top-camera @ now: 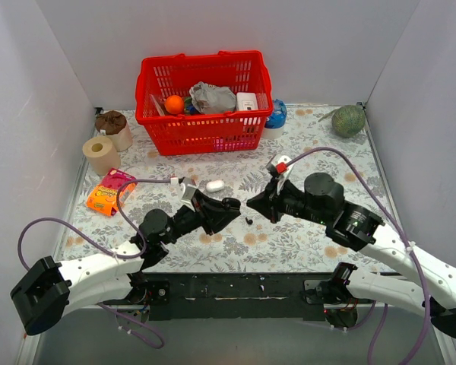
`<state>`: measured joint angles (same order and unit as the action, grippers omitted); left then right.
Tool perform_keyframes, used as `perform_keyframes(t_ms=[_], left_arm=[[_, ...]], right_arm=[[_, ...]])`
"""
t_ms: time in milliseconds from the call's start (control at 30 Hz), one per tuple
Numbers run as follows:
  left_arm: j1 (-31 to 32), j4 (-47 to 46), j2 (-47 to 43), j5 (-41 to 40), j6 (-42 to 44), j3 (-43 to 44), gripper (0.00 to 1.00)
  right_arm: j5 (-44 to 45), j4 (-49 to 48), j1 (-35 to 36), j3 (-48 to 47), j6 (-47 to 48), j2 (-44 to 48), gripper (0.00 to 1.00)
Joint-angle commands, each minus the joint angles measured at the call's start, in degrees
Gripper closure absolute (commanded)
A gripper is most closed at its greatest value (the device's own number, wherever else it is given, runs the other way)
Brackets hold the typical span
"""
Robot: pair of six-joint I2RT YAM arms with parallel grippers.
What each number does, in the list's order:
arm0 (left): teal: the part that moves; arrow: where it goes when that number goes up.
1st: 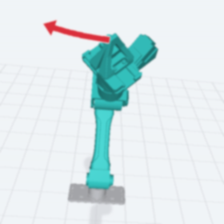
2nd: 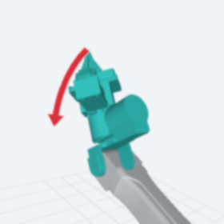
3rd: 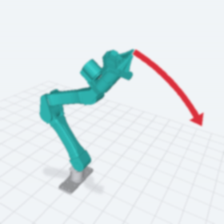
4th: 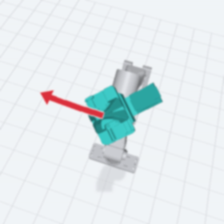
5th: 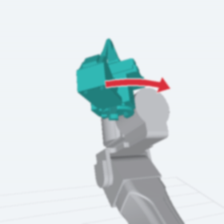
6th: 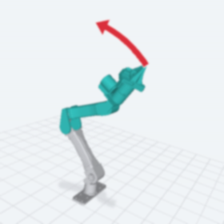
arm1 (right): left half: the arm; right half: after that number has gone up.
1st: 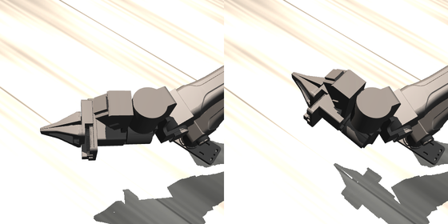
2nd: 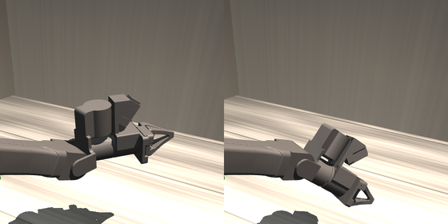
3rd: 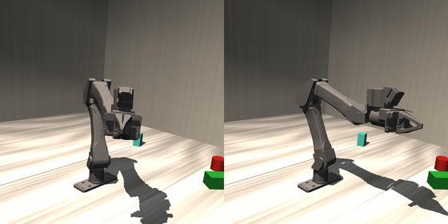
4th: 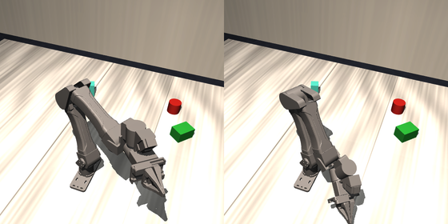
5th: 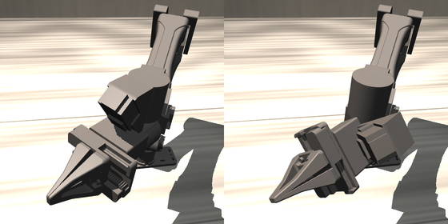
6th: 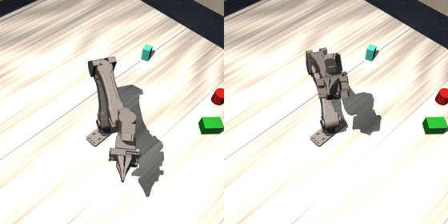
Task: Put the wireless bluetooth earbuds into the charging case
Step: Place the earbud at the center of the board.
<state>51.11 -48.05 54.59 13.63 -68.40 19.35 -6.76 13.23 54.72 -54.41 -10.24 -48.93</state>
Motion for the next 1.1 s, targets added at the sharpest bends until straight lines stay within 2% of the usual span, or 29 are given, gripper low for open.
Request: perform_keyframes(t_ms=[0,233,467,567,733,767,867,1000,1067], left_arm=[[0.0,-0.6,-2.4,-3.2,-3.2,-6.1,1.00],[0.0,-2.1,2.7,-7.6,-5.6,-10.9,1.00],[0.0,4.5,14.3,-8.0,-7.9,-6.7,1.00],[0.0,10.5,17.6,-10.6,-8.4,-2.9,1.00],[0.0,28.6,24.9,-12.9,-8.4,6.5,1.00],[0.0,34.3,26.1,-15.9,-8.7,9.9,1.00],[0.1,40.5,30.0,-16.0,-9.0,13.3,1.00],[0.3,41.1,29.9,-16.1,-10.2,14.1,1.00],[0.3,39.9,26.7,-16.7,-10.6,13.2,1.00]], right_arm=[[2.6,-4.6,0.0,7.1,-2.9,2.6,0.95],[5.2,-8.0,0.0,14.9,-4.7,4.6,0.99],[5.9,-9.9,0.0,20.0,-6.7,5.5,0.99],[6.3,-9.7,0.0,20.6,-7.0,5.9,0.99],[8.6,-8.6,0.0,21.3,-7.7,5.5,0.99],[8.8,-8.3,0.0,21.5,-8.0,5.2,0.99],[9.4,-7.5,0.1,21.6,-8.8,4.3,0.99],[9.7,-6.8,0.0,21.5,-9.2,3.5,0.99],[10.0,-6.9,0.0,21.5,-9.4,3.8,0.99]])
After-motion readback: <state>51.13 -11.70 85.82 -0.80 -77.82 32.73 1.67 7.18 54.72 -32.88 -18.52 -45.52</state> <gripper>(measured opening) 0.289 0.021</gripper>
